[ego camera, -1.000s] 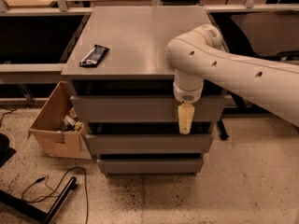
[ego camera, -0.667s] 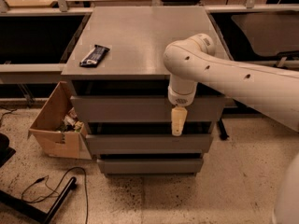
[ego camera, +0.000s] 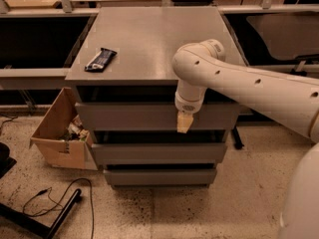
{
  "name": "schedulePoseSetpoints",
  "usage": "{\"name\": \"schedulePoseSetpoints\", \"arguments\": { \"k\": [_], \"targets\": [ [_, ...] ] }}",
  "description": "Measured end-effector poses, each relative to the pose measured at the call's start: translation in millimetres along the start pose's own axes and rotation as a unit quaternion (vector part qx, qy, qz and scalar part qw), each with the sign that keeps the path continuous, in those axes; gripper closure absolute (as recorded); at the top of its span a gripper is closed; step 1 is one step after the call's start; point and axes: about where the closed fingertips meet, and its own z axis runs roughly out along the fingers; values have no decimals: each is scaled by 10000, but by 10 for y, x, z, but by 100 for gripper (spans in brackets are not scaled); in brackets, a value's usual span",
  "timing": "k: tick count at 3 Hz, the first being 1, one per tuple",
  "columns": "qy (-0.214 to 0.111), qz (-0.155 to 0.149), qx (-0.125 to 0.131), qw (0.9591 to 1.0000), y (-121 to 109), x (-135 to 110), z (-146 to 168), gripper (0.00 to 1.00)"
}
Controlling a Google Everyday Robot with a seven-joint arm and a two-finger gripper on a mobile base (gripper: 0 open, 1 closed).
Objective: Open top drawer
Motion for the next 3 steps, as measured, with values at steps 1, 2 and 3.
{"name": "schedulePoseSetpoints", "arguments": {
  "k": [1,2,3],
  "targets": [
    [-21,60,-37,10000,20,22,-16,72],
    [-21,60,-37,10000,8,17,-81,95],
    [-21,60,-37,10000,-6,11,-156,100]
  ]
}}
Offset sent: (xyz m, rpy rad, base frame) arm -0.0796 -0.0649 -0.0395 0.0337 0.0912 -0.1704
